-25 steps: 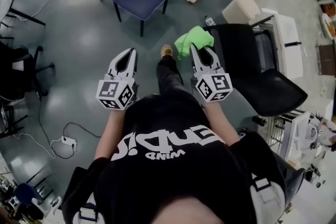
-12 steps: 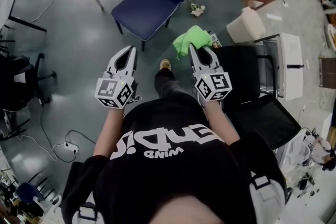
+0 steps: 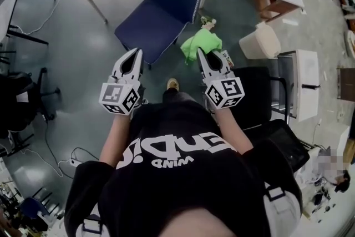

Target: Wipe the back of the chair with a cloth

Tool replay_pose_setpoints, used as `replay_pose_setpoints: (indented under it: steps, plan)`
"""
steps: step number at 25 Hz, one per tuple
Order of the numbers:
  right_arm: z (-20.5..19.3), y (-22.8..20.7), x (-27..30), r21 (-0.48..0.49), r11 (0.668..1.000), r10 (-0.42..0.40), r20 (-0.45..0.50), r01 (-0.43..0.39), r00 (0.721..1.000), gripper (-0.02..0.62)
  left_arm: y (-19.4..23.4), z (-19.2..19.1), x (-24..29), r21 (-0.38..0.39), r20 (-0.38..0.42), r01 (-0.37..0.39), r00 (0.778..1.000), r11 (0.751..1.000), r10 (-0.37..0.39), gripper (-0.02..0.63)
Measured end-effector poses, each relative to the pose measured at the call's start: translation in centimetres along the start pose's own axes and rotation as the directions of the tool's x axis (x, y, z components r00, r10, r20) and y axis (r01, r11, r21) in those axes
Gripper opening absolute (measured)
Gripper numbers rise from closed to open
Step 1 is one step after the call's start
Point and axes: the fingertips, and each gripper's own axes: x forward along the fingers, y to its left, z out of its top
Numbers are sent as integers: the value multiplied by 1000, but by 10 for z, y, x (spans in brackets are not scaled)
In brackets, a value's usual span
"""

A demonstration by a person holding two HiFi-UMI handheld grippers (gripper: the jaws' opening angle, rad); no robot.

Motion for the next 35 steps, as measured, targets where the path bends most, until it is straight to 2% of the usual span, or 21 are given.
replay_pose_setpoints:
  steps: [9,21,30,35]
  plan:
    - [15,-10,50,15,1000,-5,-11,5,1000,54,35,21,43,2,-4,19,1000,1000,-19,-2]
    - [31,-14,118,46,994,-100,4,100,995,53,96,55,106,25,-47,129,991,991,-128,-2]
    - [32,-46,132,55,989,-136,2,136,991,53,99,54,149,2,-62,149,987,989,-149,-2]
    - [28,-67,144,57,987,-149,3,149,989,52,102,40,172,-12,-83,159,984,987,-160,-2]
